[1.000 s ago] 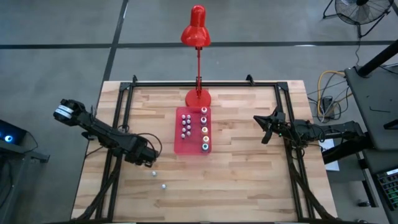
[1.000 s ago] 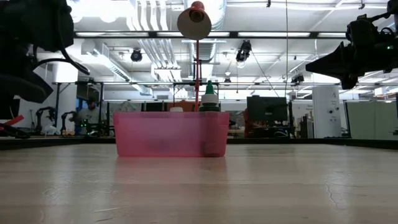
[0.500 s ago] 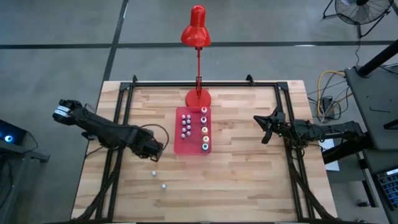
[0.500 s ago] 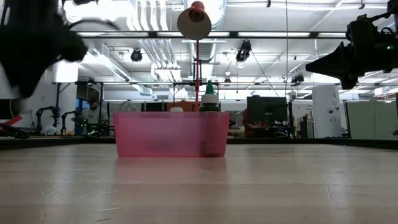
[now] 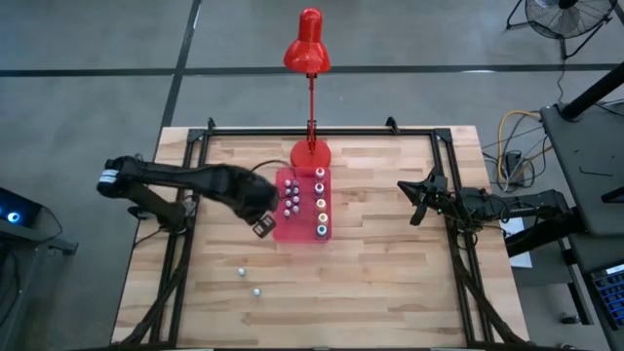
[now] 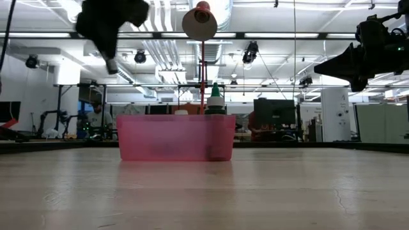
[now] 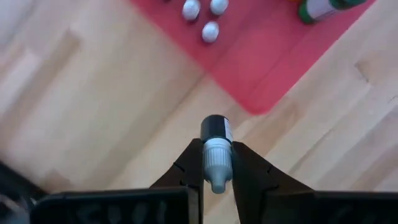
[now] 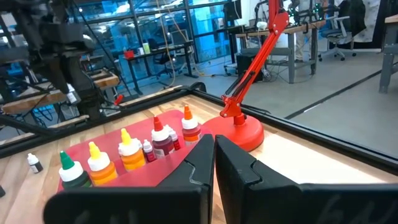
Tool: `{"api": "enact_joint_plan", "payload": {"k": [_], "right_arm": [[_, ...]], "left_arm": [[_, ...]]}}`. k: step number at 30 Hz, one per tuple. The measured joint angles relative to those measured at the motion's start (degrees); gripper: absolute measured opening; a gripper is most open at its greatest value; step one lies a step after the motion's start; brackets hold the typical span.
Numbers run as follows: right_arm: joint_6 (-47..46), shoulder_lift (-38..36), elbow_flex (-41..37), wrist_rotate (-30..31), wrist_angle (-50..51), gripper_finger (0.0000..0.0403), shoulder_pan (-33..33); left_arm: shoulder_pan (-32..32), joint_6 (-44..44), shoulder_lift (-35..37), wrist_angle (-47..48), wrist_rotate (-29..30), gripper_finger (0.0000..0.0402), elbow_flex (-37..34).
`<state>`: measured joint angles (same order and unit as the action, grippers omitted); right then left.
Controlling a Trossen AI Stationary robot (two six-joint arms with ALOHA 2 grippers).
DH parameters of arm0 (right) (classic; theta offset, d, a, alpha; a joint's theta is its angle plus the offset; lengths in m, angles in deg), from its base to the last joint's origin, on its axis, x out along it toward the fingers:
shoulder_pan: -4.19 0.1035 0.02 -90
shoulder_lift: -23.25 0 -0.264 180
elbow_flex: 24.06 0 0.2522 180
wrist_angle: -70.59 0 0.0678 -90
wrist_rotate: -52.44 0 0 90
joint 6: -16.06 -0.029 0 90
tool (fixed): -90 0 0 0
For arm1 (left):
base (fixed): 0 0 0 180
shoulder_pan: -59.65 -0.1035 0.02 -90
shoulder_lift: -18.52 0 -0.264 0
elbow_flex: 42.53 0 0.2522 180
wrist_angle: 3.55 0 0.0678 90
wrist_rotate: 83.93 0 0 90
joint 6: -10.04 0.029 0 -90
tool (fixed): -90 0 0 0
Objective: Pick & Place food coloring
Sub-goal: Put the small black food coloring bottle into the pink bin
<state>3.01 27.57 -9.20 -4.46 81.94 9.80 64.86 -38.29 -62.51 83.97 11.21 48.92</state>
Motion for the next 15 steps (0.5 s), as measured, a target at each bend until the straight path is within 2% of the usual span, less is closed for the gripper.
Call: {"api": "enact_joint_plan", "payload": {"k": [8,15], "right_arm": [[0.0,0.0,0.0,0.0,0.0,0.0009,0.0],[0.0,0.0,0.0,0.0,0.0,0.0009,0.0]], "left_arm": [[-4.0,21.3,-10.7,0.4,0.1,0.0027,9.4],[-4.4,35.0,-17.9,-1.8,0.2,0.0027,11.7]]}}
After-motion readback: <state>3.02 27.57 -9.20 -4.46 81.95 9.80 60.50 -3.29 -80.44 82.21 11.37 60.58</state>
